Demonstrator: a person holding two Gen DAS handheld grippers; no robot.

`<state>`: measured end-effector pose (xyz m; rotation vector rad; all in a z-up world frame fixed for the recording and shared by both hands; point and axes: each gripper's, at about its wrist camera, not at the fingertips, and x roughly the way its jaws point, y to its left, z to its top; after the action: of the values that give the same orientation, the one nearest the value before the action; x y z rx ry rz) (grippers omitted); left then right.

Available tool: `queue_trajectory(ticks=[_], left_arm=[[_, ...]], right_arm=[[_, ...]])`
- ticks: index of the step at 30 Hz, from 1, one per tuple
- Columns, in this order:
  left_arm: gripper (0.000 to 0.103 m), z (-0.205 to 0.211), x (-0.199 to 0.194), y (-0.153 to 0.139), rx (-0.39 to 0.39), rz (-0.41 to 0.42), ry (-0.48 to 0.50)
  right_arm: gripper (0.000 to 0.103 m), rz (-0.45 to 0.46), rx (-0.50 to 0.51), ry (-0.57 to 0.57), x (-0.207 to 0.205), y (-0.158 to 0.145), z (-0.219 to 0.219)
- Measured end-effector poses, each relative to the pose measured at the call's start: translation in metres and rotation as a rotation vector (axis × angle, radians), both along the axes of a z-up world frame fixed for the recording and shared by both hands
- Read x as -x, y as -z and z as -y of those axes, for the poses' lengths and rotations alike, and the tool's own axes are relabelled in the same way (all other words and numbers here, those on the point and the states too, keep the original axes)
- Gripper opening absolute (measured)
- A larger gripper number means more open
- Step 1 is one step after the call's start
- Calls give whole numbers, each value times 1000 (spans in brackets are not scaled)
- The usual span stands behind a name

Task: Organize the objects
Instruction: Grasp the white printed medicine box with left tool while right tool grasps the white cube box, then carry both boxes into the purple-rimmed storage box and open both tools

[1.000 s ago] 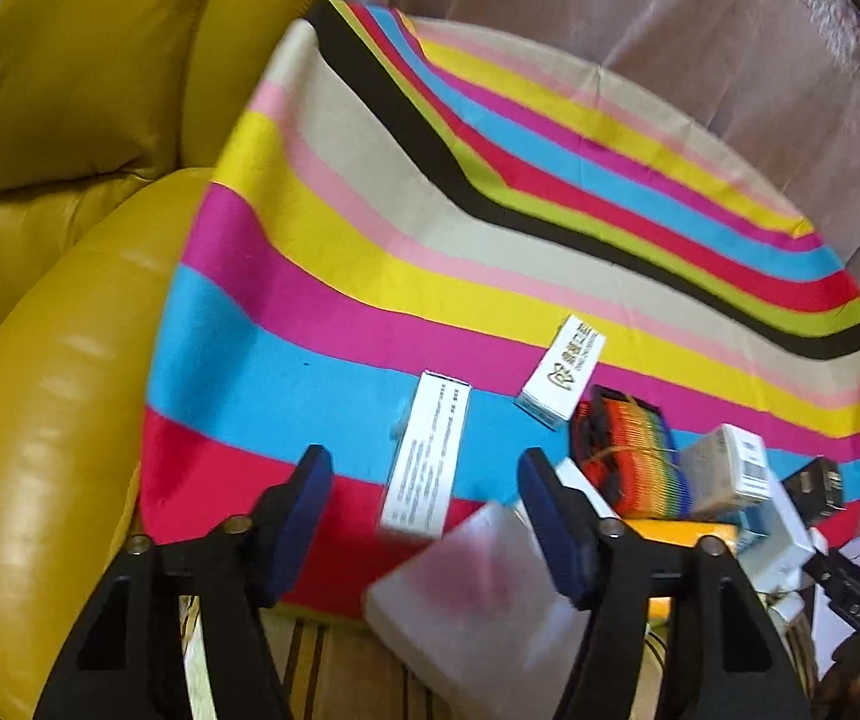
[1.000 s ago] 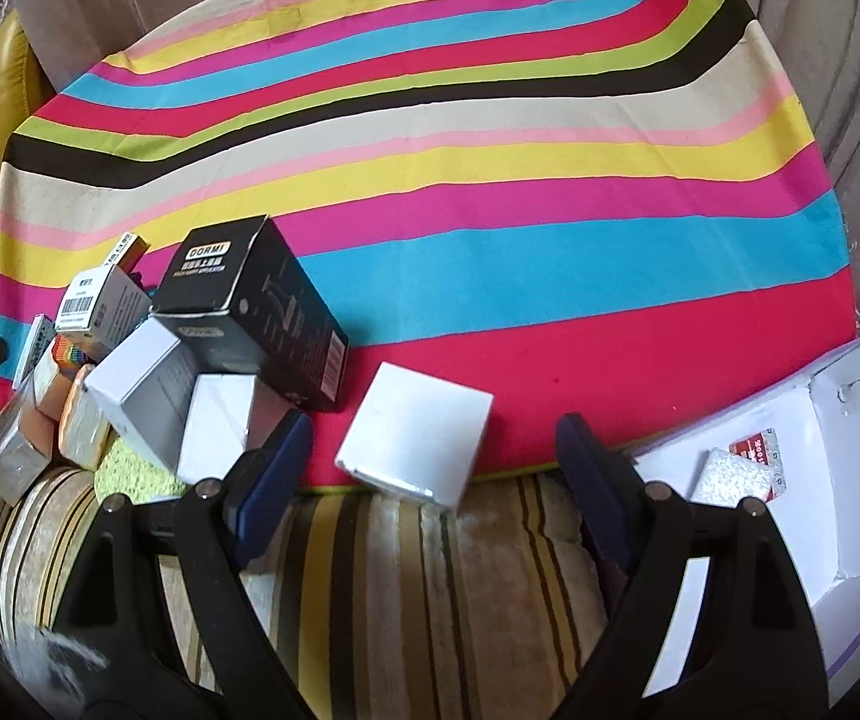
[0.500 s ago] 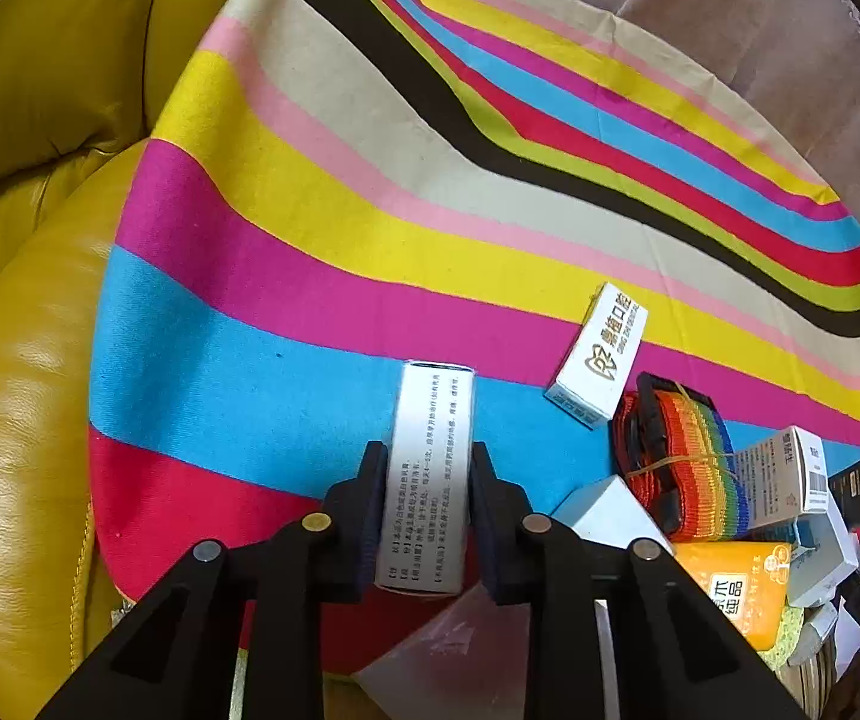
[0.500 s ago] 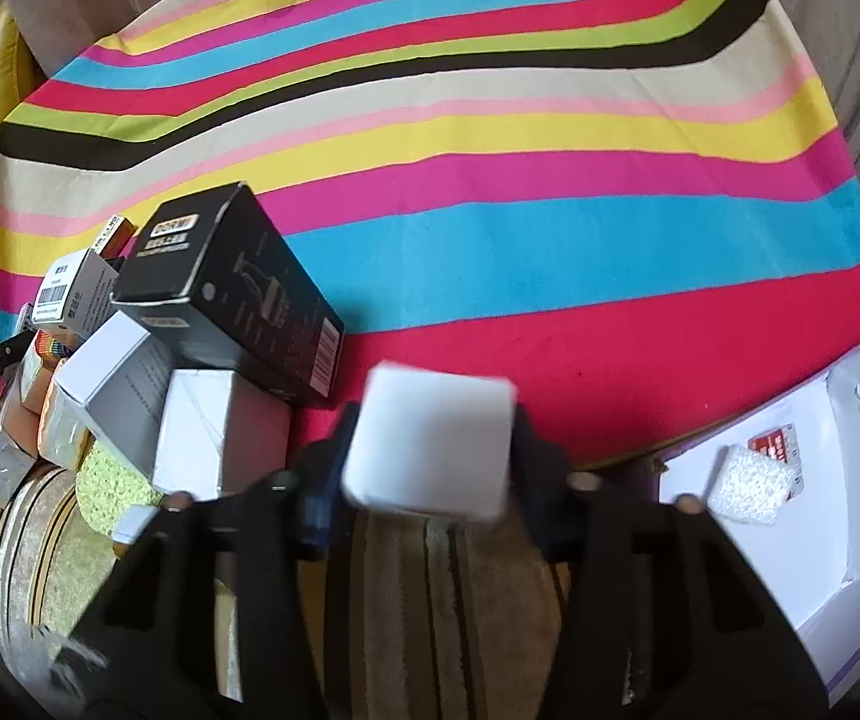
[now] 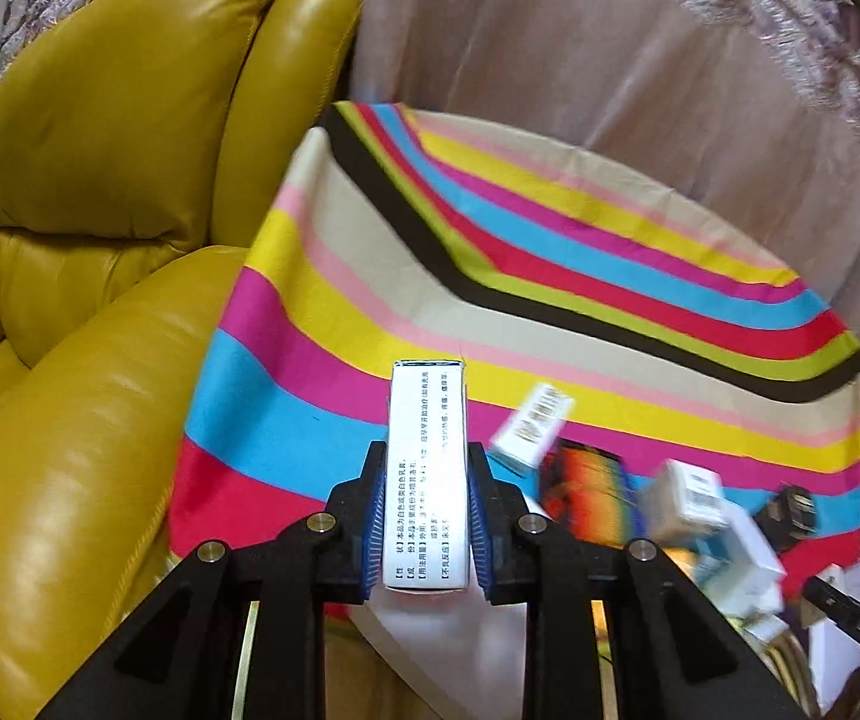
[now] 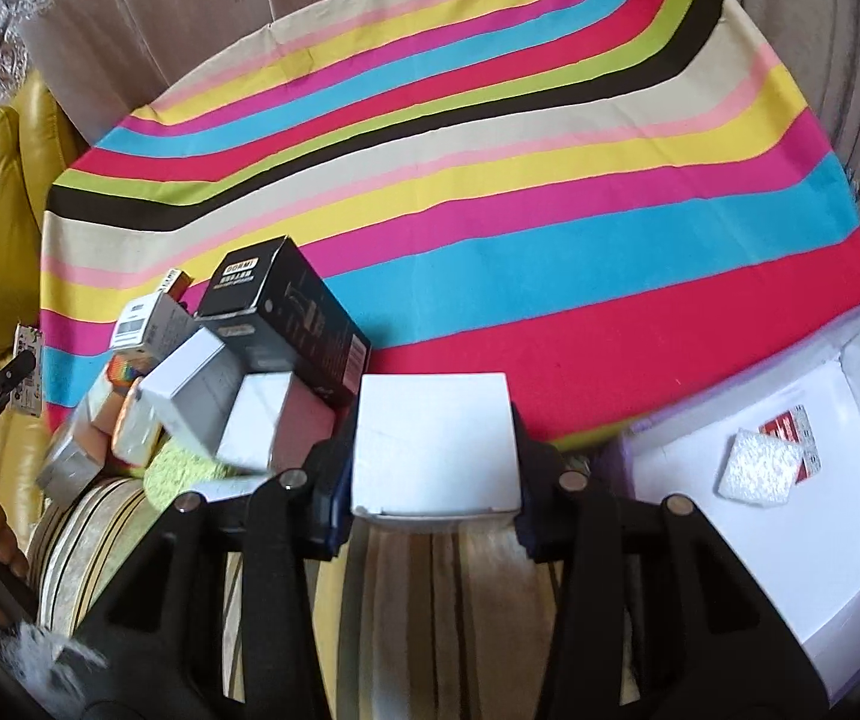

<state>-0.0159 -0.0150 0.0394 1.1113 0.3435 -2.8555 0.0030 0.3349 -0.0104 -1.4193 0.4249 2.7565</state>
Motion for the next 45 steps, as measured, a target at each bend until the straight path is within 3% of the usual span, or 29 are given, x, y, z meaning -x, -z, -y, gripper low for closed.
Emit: queue_trajectory(ticks=[12,23,30,40,42,45], left_arm=[[25,-95,-42,-21,-103,-35,292],[25,-189,-52,-23,-185,25,567],[25,-261,-45,-14,-234,104,751],[27,-326,-46,4,-251,180,909],[33,-332,-46,8,-253,198,924],[43,-333,-44,15,-256,219,918]], right_arm=[[46,25,14,121,-49,-6,-46],[46,61,35,225,-76,5,-99],[46,82,31,297,-91,15,-129],[46,112,11,391,-107,24,-164],[49,120,1,399,-107,25,-167],[62,125,-4,399,-105,25,-165]])
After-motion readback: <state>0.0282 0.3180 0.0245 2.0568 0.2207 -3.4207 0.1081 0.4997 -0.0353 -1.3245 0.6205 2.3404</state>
